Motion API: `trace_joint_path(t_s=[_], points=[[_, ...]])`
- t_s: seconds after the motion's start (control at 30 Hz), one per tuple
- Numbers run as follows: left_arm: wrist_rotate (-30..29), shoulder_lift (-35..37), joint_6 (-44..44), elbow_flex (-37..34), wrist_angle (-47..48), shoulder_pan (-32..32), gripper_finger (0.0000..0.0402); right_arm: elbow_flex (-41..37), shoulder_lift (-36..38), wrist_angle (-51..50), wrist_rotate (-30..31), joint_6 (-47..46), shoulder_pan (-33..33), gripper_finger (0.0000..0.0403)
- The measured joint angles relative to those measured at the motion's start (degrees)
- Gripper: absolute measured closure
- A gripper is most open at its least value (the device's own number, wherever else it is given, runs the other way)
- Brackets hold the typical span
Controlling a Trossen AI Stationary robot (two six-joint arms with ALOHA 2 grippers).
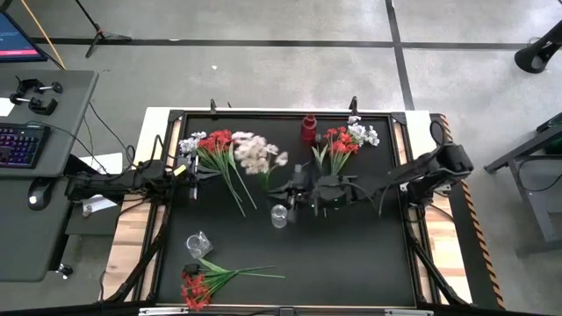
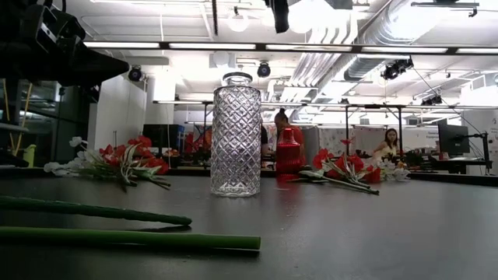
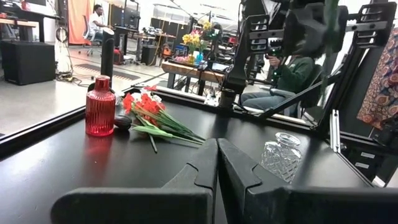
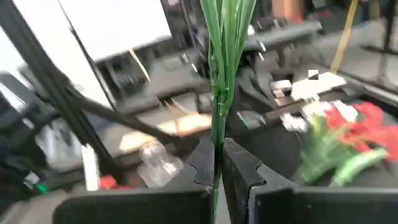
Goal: Sort flowers into vase by color
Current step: Put the bottom white flowers into the right transparent vase
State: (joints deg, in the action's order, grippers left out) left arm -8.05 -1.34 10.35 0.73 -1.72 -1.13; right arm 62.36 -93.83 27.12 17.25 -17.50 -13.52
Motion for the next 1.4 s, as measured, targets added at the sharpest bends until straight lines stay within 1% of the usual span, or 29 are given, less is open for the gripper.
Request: trace_joint_path(t_s=[0.17, 0.23, 0.33, 0.43, 0.5, 0.6, 0.83, 1.03, 1.17, 1.4], points=[[0.0, 0.0, 0.0, 0.0, 0.0, 0.0, 0.0402, -12.9, 4.3, 18.8, -0.2, 0.3, 1.2, 0.0403], [0.0, 0.0, 0.0, 0.0, 0.0, 0.0, 0.0402, -17.4, 5.6, 26.6, 0.0, 2.4, 1.2, 0.0403], [0.0, 0.0, 0.0, 0.0, 0.0, 0.0, 0.0402, -20.9, 6.3, 32.0, -1.0, 6.0, 1.1, 0.0403], [0.0, 0.0, 0.0, 0.0, 0.0, 0.0, 0.0402, -21.2, 5.6, 29.5, -3.9, 7.3, 1.1, 0.0403], [0.0, 0.0, 0.0, 0.0, 0.0, 0.0, 0.0402, -20.5, 5.1, 27.7, -4.7, 7.1, 1.0, 0.0403], [0.0, 0.0, 0.0, 0.0, 0.0, 0.0, 0.0402, -19.6, 4.3, 27.6, -5.1, 8.4, 1.0, 0.0403], [0.0, 0.0, 0.0, 0.0, 0.0, 0.0, 0.0402, -19.6, 4.1, 22.4, -5.1, 8.5, 1.1, 0.0403], [0.0, 0.0, 0.0, 0.0, 0.0, 0.0, 0.0402, -19.6, 4.1, 23.7, -5.1, 8.8, 1.9, 0.0403], [0.0, 0.0, 0.0, 0.0, 0.0, 0.0, 0.0401, -19.6, 4.0, 21.6, -4.8, 8.6, 2.0, 0.0403], [0.0, 0.0, 0.0, 0.0, 0.0, 0.0, 0.0402, -19.6, 4.0, 22.1, -4.1, 8.6, 2.0, 0.0403]])
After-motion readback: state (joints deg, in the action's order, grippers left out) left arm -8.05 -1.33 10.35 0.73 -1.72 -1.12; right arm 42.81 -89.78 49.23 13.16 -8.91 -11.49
